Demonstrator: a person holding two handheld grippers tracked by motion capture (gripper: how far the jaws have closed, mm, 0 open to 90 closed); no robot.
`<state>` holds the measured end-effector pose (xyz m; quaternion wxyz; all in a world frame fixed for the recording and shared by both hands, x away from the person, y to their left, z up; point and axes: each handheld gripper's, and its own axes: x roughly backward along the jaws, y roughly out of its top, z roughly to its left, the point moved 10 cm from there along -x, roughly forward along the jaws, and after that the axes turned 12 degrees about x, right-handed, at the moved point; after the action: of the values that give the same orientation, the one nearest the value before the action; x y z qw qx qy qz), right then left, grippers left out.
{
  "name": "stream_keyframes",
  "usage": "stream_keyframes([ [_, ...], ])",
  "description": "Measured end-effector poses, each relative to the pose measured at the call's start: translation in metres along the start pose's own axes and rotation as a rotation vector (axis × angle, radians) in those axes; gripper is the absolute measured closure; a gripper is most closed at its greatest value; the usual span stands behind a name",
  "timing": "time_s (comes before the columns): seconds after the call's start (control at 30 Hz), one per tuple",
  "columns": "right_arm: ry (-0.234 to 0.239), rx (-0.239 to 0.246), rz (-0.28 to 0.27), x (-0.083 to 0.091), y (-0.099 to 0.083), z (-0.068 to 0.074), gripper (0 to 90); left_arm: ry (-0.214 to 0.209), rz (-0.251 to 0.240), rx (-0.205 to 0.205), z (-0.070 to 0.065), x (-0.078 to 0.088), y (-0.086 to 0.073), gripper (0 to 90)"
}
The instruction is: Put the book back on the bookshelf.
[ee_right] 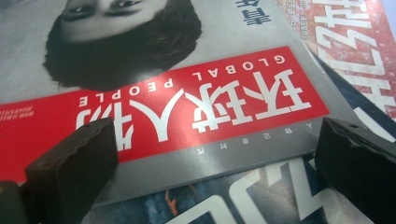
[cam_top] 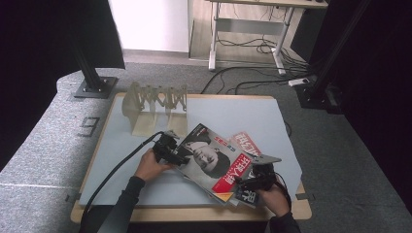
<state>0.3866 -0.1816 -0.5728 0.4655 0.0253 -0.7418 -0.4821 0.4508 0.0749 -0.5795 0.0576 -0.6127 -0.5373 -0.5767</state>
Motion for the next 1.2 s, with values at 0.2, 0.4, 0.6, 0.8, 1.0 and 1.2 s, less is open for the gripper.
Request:
stream_keyframes([
  [0.2, -0.009, -0.005, 0.001, -0.005, 0.004, -0.007, 0.0, 0.000, -0.008, 0.003, -0.007, 0.005, -0.013, 6.0],
  [0.4, -0.016, -0.012, -0.001, -0.012, 0.008, -0.017, 0.0, -0.009, 0.003, 0.004, -0.014, 0.008, -0.024, 5.8],
  [0.6, -0.024, -0.016, 0.004, -0.019, 0.014, -0.026, 0.0, 0.022, 0.019, -0.026, -0.023, 0.011, -0.033, 5.3],
  [0.8, -0.026, -0.014, 0.013, -0.028, 0.021, -0.035, 0.0, 0.032, 0.029, -0.052, -0.033, 0.013, -0.045, 5.4],
  [1.0, -0.020, -0.026, 0.015, -0.040, 0.030, -0.044, 0.0, 0.042, 0.027, -0.060, -0.044, 0.014, -0.057, 4.3],
  [1.2, -0.011, -0.032, 0.018, -0.051, 0.038, -0.049, 0.0, 0.025, 0.029, -0.056, -0.057, 0.013, -0.070, 3.6],
])
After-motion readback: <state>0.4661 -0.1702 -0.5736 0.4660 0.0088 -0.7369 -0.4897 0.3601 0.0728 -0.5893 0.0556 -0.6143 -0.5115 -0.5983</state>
